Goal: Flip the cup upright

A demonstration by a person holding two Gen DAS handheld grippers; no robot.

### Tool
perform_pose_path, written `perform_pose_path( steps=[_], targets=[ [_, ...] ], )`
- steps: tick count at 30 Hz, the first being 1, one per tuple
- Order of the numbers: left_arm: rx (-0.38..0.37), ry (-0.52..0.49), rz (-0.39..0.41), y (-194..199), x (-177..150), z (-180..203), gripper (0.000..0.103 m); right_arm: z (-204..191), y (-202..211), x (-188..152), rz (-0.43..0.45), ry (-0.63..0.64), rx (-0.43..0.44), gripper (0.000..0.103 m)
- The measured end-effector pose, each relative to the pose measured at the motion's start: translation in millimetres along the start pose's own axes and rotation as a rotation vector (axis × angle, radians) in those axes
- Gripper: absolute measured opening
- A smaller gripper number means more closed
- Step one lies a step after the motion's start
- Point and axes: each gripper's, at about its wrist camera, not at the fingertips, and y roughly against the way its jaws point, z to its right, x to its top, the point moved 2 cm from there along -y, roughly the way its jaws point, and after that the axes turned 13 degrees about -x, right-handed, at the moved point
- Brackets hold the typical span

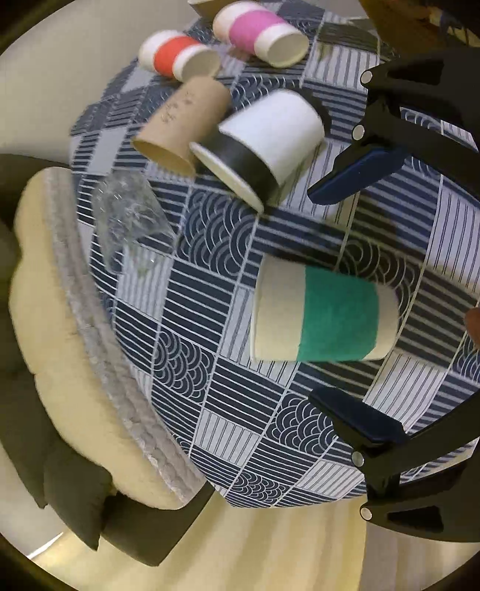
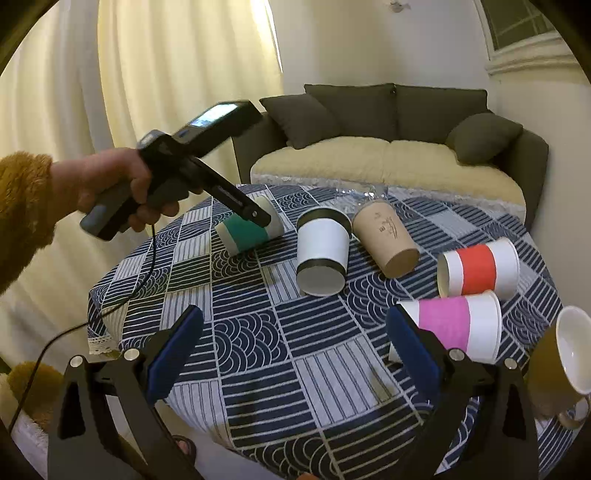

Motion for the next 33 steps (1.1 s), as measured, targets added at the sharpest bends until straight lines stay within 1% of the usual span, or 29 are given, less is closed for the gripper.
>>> perform_pose_path(
  steps=[3, 5, 7, 9, 10, 12, 14, 15, 22, 25, 28, 31, 33],
  targets=[
    [0.005, 0.004, -0.027, -8, 4, -9, 0.095, -6, -1, 0, 0.024, 0.033, -0.016, 0.098],
    [-0.009, 0.01, -0.05, -15, 6, -15, 0.095, -7, -1, 1, 0.028, 0.031, -0.001, 0.098],
    [-0.015, 0.0, -0.075, -20, 6, -16, 0.095, -8, -1, 3, 0.033, 0.037, -0.005, 0.098],
    [-0.019, -0.014, -0.097, -24, 6, -17, 0.089, -8, -2, 5, 0.035, 0.04, -0.008, 0.098],
    [-0.018, -0.022, -0.106, -26, 7, -18, 0.088, -8, -1, 5, 0.036, 0.043, -0.007, 0.098],
    [-0.022, -0.034, -0.127, -31, 7, -19, 0.073, -7, 0, 6, 0.043, 0.051, -0.011, 0.098],
    [-0.021, -0.038, -0.144, -36, 8, -19, 0.071, -6, -1, 5, 0.037, 0.049, -0.012, 0.098],
    [-0.022, -0.036, -0.148, -37, 8, -19, 0.064, -6, -1, 5, 0.04, 0.054, -0.021, 0.098],
    [-0.026, -0.023, -0.145, -29, 7, -19, 0.064, -9, -1, 4, 0.046, 0.075, -0.031, 0.098],
    [-0.033, -0.006, -0.132, -20, 5, -17, 0.064, -12, 1, 3, 0.05, 0.085, -0.019, 0.098],
    [-0.048, 0.029, -0.092, -6, -1, -14, 0.064, -15, 7, 2, 0.062, 0.107, -0.017, 0.098],
    [-0.076, 0.075, -0.059, 6, -9, -13, 0.064, -14, 13, 2, 0.076, 0.092, -0.015, 0.098],
    [-0.091, 0.13, -0.042, 15, -19, -10, 0.064, -13, 16, 3, 0.078, 0.083, -0.009, 0.098]
  ],
)
